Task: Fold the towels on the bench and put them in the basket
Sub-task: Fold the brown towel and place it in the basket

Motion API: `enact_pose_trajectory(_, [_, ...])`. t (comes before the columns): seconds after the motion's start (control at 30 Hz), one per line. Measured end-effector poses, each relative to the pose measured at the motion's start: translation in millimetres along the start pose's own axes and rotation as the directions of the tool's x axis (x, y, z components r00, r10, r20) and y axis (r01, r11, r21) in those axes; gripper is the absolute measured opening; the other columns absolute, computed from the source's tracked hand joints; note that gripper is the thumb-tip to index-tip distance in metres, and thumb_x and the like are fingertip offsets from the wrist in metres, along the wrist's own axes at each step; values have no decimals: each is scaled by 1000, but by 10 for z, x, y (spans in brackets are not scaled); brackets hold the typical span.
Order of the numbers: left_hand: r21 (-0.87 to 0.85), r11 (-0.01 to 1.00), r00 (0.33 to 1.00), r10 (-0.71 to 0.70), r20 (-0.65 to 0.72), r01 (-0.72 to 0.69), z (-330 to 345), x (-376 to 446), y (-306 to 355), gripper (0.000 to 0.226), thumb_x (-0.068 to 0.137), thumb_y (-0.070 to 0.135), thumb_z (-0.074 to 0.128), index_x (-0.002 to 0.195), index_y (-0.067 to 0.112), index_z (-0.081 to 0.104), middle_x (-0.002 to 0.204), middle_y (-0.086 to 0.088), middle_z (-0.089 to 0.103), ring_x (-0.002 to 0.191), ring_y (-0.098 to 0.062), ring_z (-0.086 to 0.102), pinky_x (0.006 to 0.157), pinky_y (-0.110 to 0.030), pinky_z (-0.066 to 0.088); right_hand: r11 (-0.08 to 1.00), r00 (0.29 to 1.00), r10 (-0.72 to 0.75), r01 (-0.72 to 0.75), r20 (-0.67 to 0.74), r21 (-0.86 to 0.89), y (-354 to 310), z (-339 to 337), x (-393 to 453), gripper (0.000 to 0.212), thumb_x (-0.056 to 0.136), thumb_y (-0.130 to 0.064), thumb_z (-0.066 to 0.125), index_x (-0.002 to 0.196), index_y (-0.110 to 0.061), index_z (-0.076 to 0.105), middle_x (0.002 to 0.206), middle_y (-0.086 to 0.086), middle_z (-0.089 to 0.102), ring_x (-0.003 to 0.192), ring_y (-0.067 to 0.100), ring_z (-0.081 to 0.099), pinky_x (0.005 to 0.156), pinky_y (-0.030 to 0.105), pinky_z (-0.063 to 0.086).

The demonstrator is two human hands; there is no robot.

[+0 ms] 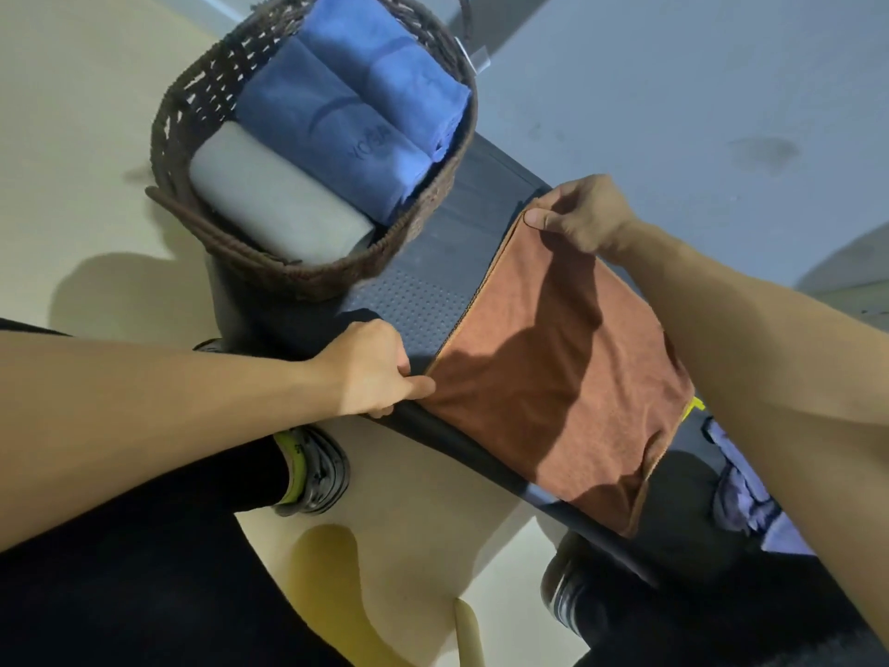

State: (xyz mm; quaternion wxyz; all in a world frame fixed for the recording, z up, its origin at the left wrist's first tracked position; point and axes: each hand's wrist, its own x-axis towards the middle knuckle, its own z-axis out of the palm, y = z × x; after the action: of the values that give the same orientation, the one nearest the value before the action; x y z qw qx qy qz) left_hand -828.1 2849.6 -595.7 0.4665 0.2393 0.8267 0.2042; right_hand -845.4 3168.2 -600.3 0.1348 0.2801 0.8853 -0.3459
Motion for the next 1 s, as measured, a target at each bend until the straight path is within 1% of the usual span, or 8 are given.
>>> enact_pose_trajectory(0.33, [24,1000,992,-2,124,-1,8,82,72,23,86,30,71,68,16,70,57,3,71,50,-1,62,57,-20,47,998,998,62,-62,-5,-10,10,38,57,19,83,-43,77,81,-23,75,78,-13,69,65,-7,59,68,15,45])
enact_pose_trajectory(0.47, [-52,997,996,-52,75,56,-20,105,15,19,79,20,73,62,11,72,58,1,71,52,-9,66,57,-26,55,996,991,-62,53,-118,-79,-2,104,8,22,86,-43,74,80,-23,69,76,-12,66,65,-2,59,62,11,41])
enact_pose_trajectory(0.57, [-139,980,989,-133,57,140,-37,107,-44,9,76,11,74,77,11,66,57,-5,71,46,-13,64,48,-22,50,992,971,-119,108,-206,-62,6,280,-46,31,86,-46,72,87,-15,69,84,-15,64,76,0,57,62,8,38])
enact_pose_trajectory(0.67, [-172,967,981,-174,87,187,-48,141,-74,24,78,7,74,90,13,54,58,-9,71,45,-15,66,45,-21,47,993,957,-106,89,-269,-74,-18,399,-30,33,86,-49,70,85,-17,66,85,-14,67,80,3,60,66,15,39])
enact_pose_trajectory(0.77, [32,994,991,-108,81,105,-107,141,-62,5,81,10,67,83,6,65,58,-7,71,48,-15,69,52,-23,54,982,949,-111,60,-295,-177,-29,462,11,33,90,-51,65,86,-19,61,93,1,71,90,25,64,71,27,39])
enact_pose_trajectory(0.83, [266,963,998,-46,52,31,-179,118,-18,14,82,18,70,83,4,66,67,-8,73,54,-23,68,60,-30,58,966,962,-108,41,-250,-257,-55,450,3,40,90,-56,62,86,-17,56,97,9,68,94,32,62,73,31,43])
enact_pose_trajectory(0.93, [642,764,996,88,-3,-66,-279,105,174,31,77,28,76,78,14,49,87,-7,64,69,-27,54,62,-33,45,959,973,-119,61,-198,-277,-97,247,-153,52,89,-58,62,109,-10,57,115,11,56,101,29,56,87,37,47])
enact_pose_trajectory(1.0, [694,707,982,191,-5,-134,-271,143,370,30,81,23,69,75,17,41,84,-6,59,69,-27,48,62,-34,38,955,973,-166,118,-162,-271,-122,27,-380,45,90,-47,65,116,-11,58,117,10,54,100,26,55,83,32,44])
